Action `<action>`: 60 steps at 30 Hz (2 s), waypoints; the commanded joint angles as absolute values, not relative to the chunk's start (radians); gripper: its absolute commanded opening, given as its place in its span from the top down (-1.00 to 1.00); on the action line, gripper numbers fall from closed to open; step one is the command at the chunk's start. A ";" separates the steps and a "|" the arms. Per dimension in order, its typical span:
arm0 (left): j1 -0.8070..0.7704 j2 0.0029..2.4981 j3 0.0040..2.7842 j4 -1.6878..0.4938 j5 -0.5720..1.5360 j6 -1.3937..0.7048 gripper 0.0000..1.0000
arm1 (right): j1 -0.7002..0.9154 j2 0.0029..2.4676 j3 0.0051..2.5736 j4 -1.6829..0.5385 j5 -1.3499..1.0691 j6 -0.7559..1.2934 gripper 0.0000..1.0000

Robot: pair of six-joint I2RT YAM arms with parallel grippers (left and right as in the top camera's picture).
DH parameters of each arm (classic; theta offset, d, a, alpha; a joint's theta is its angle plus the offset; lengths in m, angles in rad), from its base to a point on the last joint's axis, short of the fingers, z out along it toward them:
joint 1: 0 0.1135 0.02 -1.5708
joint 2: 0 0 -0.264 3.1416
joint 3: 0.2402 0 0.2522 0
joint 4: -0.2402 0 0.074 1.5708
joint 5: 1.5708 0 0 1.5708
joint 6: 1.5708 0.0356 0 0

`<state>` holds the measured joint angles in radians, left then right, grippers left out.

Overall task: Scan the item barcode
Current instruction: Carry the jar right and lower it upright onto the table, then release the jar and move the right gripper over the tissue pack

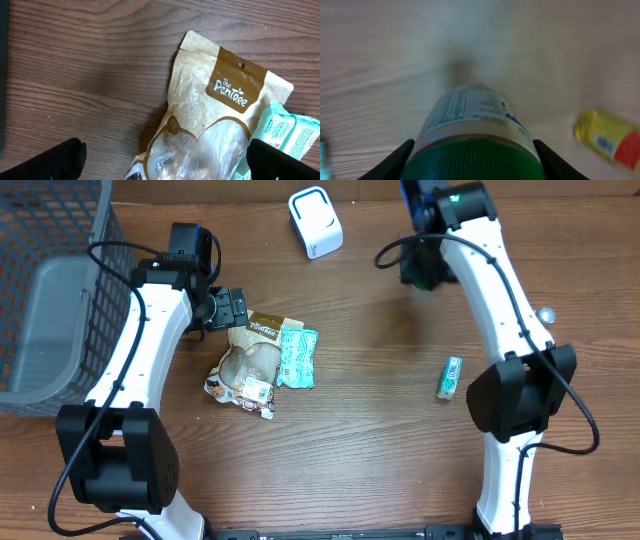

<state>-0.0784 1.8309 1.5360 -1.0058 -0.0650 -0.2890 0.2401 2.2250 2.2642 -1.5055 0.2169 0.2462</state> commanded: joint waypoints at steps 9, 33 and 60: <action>-0.079 1.823 1.547 -1.006 -0.070 -0.292 -1.00 | 0.082 2.235 1.986 -1.431 0.224 0.322 0.67; -0.080 1.823 1.547 -1.006 -0.070 -0.292 -0.99 | 0.027 2.235 1.919 -1.375 0.182 0.310 -0.68; -0.079 1.823 1.547 -1.006 -0.070 -0.292 -1.00 | 0.027 2.110 1.994 -1.644 0.026 0.292 -1.00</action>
